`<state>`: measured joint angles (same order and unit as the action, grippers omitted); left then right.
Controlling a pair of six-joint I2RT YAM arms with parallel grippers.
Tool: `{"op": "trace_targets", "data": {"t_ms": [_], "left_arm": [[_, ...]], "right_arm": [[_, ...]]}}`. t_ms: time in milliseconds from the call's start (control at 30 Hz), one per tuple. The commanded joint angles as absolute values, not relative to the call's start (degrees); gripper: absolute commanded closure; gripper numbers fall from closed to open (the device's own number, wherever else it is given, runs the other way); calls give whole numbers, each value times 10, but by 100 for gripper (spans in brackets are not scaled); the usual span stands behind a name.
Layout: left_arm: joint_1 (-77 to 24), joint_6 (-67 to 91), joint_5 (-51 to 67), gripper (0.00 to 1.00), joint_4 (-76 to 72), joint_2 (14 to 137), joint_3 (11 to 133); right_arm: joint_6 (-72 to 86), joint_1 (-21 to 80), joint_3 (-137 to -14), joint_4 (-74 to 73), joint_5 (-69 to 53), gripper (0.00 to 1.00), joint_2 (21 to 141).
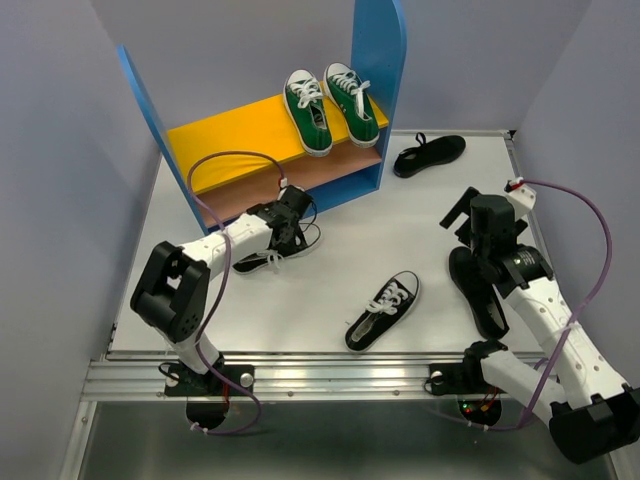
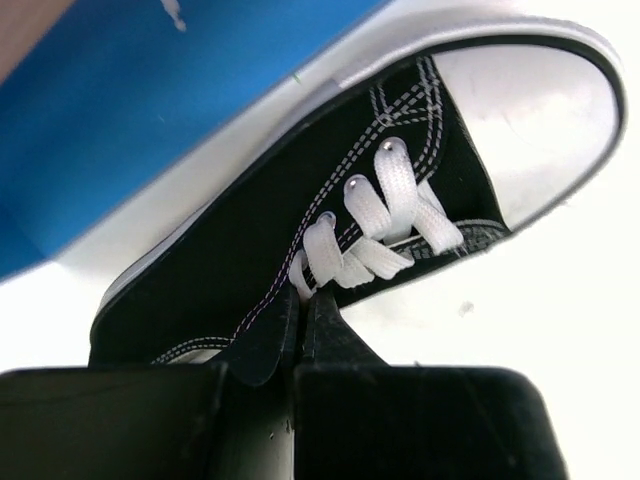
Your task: Place and organize the shoes onto the shoe shelf
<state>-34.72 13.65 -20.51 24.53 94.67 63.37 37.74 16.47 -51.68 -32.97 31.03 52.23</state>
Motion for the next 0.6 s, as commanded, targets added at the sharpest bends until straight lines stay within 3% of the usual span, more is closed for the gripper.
{"op": "trace_targets", "data": {"t_ms": [0, 567], "left_arm": [[-349, 249, -101, 100, 282, 903, 668], [-443, 342, -95, 100, 284, 932, 729]], "right_arm": [[379, 163, -517, -308, 323, 0, 507], [378, 163, -497, -315, 340, 0, 477]]}}
